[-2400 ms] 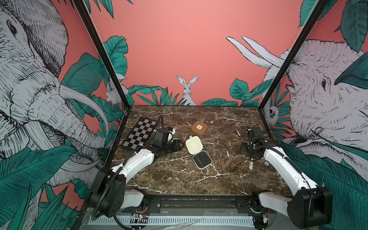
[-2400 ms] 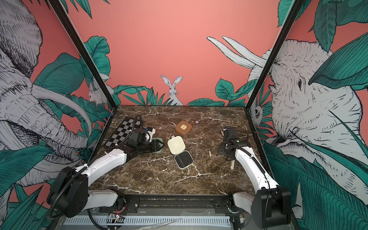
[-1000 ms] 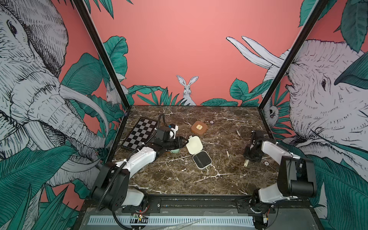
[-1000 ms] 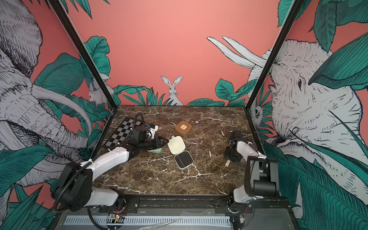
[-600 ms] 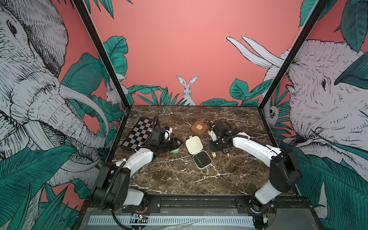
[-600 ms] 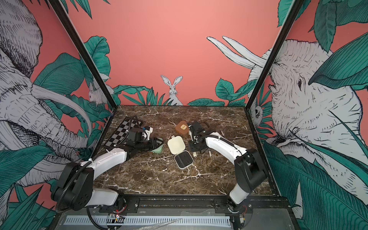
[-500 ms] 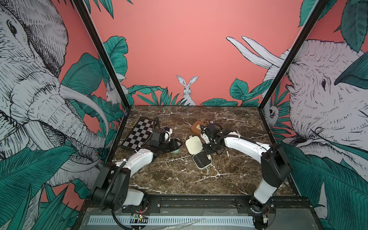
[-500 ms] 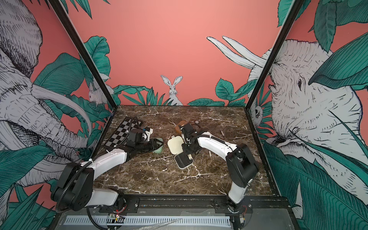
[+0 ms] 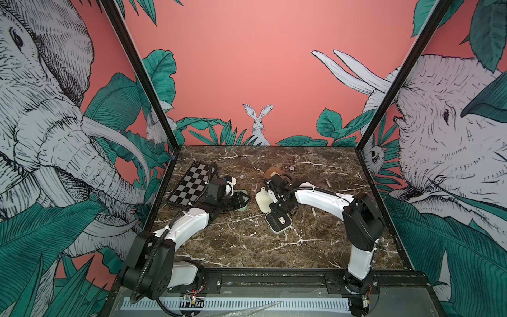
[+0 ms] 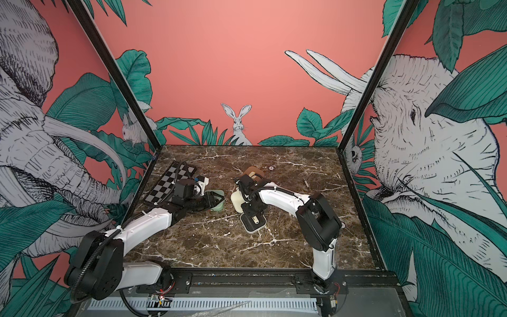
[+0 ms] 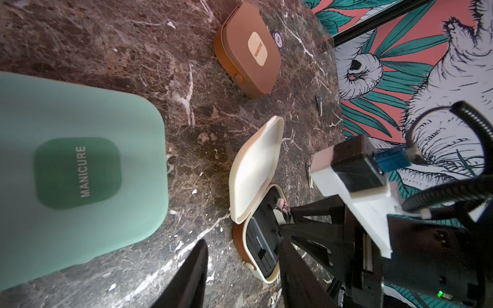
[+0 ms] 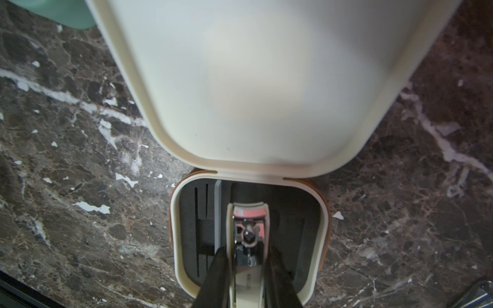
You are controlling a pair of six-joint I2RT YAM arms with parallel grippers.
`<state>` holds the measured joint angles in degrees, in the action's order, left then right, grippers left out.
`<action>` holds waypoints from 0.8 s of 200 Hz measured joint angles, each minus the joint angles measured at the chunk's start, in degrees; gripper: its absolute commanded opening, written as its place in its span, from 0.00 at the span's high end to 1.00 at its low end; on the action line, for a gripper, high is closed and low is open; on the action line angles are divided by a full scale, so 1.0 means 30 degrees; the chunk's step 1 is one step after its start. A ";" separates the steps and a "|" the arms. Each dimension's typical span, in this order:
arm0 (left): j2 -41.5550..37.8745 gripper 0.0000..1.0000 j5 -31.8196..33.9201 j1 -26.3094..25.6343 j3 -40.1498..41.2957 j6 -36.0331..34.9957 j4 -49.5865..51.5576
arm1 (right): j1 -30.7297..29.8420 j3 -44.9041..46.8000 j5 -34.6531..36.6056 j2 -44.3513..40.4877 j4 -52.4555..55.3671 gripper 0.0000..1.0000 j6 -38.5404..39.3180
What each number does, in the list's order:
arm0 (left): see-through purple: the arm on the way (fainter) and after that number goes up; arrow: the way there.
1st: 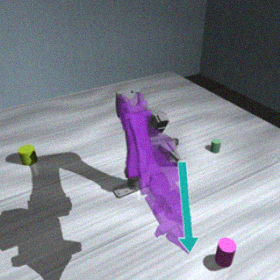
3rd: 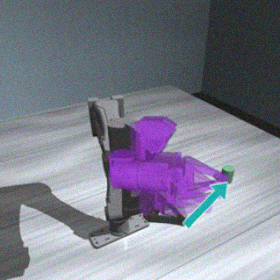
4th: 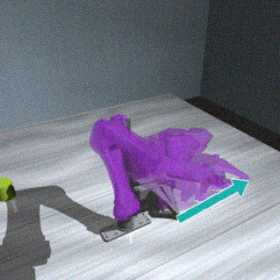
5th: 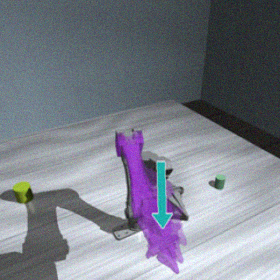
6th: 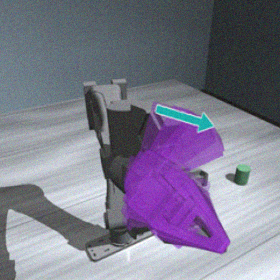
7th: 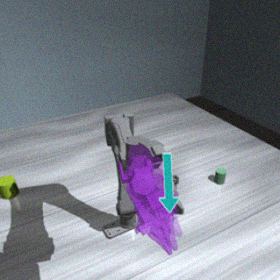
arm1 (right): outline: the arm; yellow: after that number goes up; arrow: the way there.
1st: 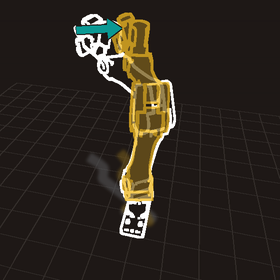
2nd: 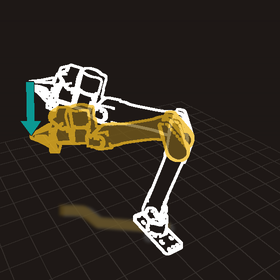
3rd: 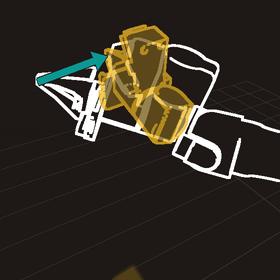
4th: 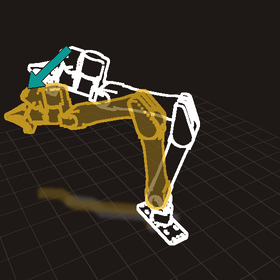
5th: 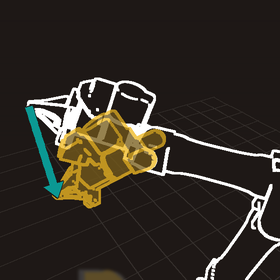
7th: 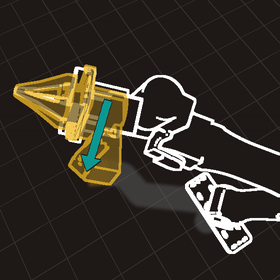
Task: Organize nail clipper sets
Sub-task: Place the nail clipper in the storage box.
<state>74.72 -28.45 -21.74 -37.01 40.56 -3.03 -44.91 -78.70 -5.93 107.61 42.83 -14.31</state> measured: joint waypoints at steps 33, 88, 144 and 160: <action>-0.0015 0.54 0.0029 0.0000 0.0051 0.0000 0.0044 | -0.0080 0.0000 -0.0109 0.0517 -0.0153 1.00 -0.0197; -0.0029 0.54 0.0066 -0.0007 0.0182 0.0000 0.0058 | -0.0160 0.0044 -0.0102 0.0576 -0.0517 1.00 -0.0670; -0.0029 0.54 0.0066 -0.0007 0.0277 0.0007 0.0051 | -0.0182 0.0794 -0.0080 0.0583 -0.0801 1.00 -0.1137; -0.0029 0.54 0.0066 -0.0007 0.0284 0.0007 0.0051 | -0.0211 0.0918 -0.0080 0.0583 -0.0838 1.00 -0.1202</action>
<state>74.63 -28.25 -21.76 -36.16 40.58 -2.87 -45.54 -75.94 -6.17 109.36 40.32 -17.91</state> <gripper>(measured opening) 0.460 0.186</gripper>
